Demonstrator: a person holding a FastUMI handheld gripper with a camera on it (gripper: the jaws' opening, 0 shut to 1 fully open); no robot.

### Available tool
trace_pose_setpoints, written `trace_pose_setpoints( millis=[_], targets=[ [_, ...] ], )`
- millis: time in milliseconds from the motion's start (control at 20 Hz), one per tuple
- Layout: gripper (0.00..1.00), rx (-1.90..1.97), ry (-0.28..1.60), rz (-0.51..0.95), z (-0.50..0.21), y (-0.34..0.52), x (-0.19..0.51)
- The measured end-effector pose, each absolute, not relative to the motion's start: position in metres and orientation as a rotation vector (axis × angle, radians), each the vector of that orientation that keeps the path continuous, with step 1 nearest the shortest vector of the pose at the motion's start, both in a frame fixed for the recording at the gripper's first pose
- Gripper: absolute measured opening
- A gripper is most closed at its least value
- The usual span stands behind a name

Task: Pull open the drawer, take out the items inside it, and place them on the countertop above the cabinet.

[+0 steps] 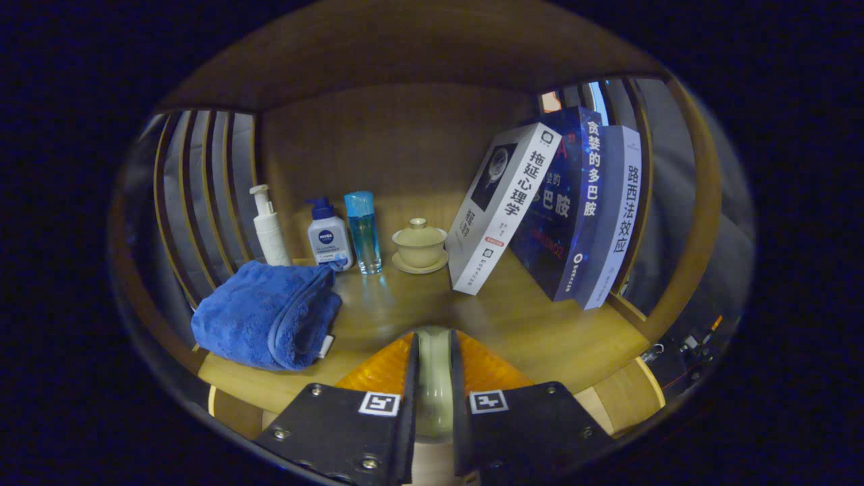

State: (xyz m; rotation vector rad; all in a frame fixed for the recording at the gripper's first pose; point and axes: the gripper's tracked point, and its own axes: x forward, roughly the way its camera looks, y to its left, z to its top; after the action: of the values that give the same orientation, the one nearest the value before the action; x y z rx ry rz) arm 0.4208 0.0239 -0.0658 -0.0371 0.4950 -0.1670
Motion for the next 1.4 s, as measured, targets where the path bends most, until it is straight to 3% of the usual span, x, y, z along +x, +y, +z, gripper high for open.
trace_pose_setpoints(
  millis=[50, 350, 400, 1000, 1400],
  targets=[
    [0.25, -0.043, 0.494, -0.163, -0.066, 0.024, 0.422],
    [0.68, -0.058, 0.475, -0.151, -0.061, 0.029, 0.416],
    [0.7, -0.051, 0.464, -0.152, -0.058, 0.029, 0.415],
    [0.7, -0.026, 0.157, -0.151, 0.044, 0.039, 0.367],
    [0.7, -0.067, 0.051, -0.213, 0.063, 0.037, 0.258]
  ],
)
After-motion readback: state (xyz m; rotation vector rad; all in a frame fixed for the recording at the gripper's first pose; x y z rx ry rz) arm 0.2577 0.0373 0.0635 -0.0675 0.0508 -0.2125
